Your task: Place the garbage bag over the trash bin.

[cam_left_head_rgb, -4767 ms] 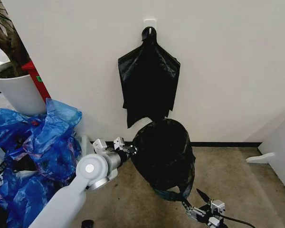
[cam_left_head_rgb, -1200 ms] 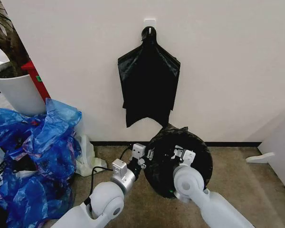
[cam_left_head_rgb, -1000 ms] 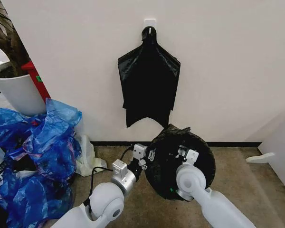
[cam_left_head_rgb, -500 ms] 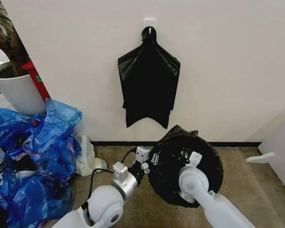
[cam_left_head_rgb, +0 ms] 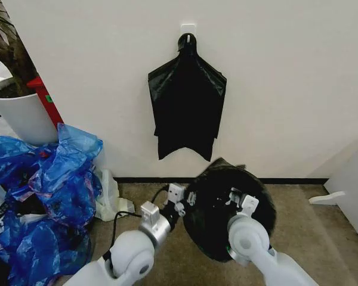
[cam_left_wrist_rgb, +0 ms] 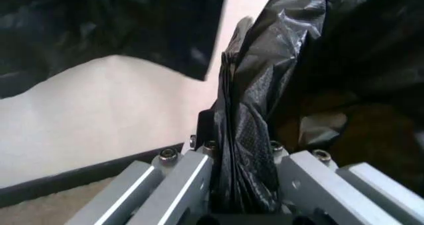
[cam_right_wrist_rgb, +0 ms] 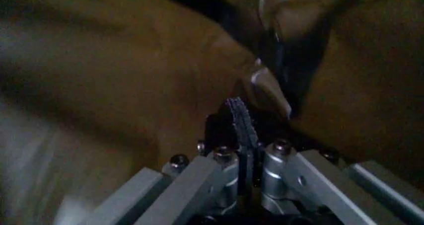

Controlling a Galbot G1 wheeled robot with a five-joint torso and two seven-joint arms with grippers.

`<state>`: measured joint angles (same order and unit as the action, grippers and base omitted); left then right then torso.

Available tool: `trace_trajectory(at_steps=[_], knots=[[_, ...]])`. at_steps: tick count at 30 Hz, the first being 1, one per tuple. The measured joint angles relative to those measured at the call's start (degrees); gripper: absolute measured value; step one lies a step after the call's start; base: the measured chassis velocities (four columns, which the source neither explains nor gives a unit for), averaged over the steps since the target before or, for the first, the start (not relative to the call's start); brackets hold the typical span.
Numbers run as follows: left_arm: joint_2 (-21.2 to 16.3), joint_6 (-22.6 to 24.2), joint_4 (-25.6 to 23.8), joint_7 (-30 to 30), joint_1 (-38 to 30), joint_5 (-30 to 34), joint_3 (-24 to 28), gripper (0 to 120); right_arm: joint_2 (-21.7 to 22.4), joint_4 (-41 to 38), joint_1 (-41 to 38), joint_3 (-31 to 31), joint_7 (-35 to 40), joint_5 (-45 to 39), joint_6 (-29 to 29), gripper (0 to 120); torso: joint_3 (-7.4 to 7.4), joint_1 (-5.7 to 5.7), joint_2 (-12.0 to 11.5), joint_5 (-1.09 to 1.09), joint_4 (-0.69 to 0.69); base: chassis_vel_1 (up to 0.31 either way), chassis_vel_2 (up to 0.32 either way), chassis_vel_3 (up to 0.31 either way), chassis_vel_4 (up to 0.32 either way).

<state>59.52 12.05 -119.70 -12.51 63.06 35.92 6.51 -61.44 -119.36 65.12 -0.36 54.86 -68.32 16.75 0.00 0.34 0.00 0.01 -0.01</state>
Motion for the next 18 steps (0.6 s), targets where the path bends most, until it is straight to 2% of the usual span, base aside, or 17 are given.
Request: trace_trajectory(at_steps=[3, 7, 18], knots=[[1.62, 0.15, 4.12, -1.65, -1.77, 0.50, -0.17, 1, 1.96, -3.67, 5.26, 1.51, -4.88, 2.23, 0.77, 0, 0.00, 0.00, 0.00, 0.00, -0.03, 0.000, 0.000, 0.000, 0.000], [2.70, -0.01, 7.09, -1.30, -1.69, -0.95, 0.07, 1, 2.88, -6.28, 8.15, 3.27, -10.02, 3.52, 1.09, 0, 0.00, 0.00, 0.00, 0.00, -0.01, 0.000, 0.000, 0.000, 0.000], [3.12, -0.19, 8.43, -0.77, -1.54, -2.51, 1.66, 1, 3.48, -10.08, 8.39, 3.55, -11.74, 3.29, 1.73, 0, 0.00, 0.00, 0.00, 0.00, -0.01, 0.000, 0.000, 0.000, 0.000]])
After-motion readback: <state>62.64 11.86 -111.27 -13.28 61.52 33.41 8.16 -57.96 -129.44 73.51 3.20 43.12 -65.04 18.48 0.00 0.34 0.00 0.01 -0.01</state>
